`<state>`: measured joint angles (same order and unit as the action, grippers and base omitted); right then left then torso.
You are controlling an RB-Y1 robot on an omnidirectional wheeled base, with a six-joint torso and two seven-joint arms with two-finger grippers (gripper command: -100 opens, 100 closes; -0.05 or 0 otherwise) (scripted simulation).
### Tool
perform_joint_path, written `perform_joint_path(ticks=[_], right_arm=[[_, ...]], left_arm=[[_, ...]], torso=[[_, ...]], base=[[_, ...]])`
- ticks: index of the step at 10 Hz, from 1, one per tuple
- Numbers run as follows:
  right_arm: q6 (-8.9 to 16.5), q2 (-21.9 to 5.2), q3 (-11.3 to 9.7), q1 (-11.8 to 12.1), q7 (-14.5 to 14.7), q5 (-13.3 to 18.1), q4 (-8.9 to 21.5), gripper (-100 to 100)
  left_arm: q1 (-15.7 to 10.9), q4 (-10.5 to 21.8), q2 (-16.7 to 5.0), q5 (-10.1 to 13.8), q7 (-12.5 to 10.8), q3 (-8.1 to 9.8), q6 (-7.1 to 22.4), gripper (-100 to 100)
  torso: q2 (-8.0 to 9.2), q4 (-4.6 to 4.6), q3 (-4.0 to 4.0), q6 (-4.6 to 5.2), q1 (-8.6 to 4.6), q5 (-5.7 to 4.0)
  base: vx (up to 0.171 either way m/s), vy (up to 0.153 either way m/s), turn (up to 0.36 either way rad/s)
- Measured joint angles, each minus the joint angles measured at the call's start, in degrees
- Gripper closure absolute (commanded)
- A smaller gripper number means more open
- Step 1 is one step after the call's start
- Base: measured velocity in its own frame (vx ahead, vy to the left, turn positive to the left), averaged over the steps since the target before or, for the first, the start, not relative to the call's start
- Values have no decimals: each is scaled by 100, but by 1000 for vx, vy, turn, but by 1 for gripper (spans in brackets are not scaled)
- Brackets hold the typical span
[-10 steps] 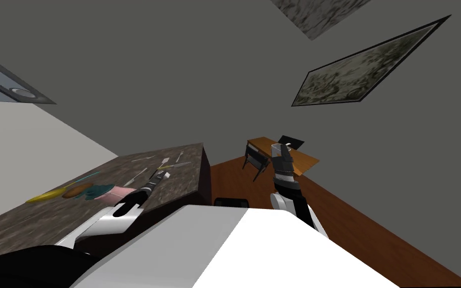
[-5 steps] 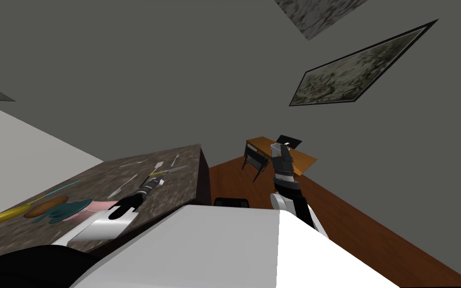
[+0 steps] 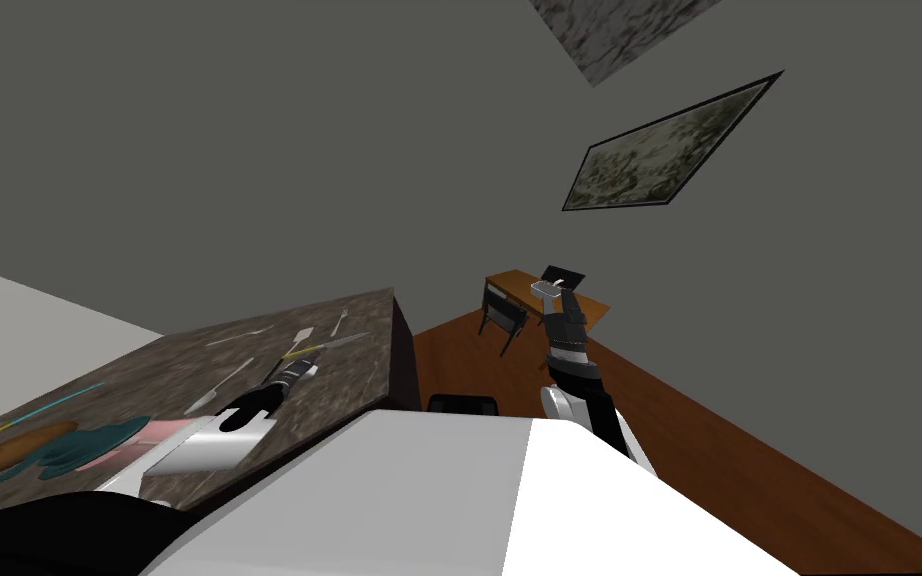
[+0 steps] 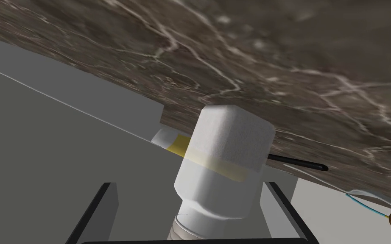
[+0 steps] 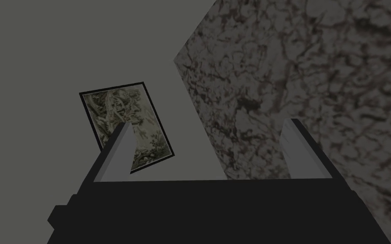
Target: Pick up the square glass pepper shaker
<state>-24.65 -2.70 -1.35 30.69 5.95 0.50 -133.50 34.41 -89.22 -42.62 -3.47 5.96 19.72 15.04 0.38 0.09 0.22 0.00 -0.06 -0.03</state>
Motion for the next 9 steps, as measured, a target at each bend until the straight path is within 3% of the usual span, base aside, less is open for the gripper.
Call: perform_joint_path(ticks=[7,8,9], right_arm=[[0,0,0,0,0,0,0,0],[0,0,1,2,0,0,0,0],[0,-1,1,2,0,0,0,0]], left_arm=[[-536,817,-64,18,-46,152,151,-100],[-545,836,-67,20,-49,155,151,100],[-537,841,-65,20,-48,156,156,100]], torso=[[1,0,0,-2,0,0],[-11,-2,-5,-8,4,0],[-25,-2,-12,1,2,-1]], base=[[-76,-8,-140],[-8,0,22],[-5,0,-10]])
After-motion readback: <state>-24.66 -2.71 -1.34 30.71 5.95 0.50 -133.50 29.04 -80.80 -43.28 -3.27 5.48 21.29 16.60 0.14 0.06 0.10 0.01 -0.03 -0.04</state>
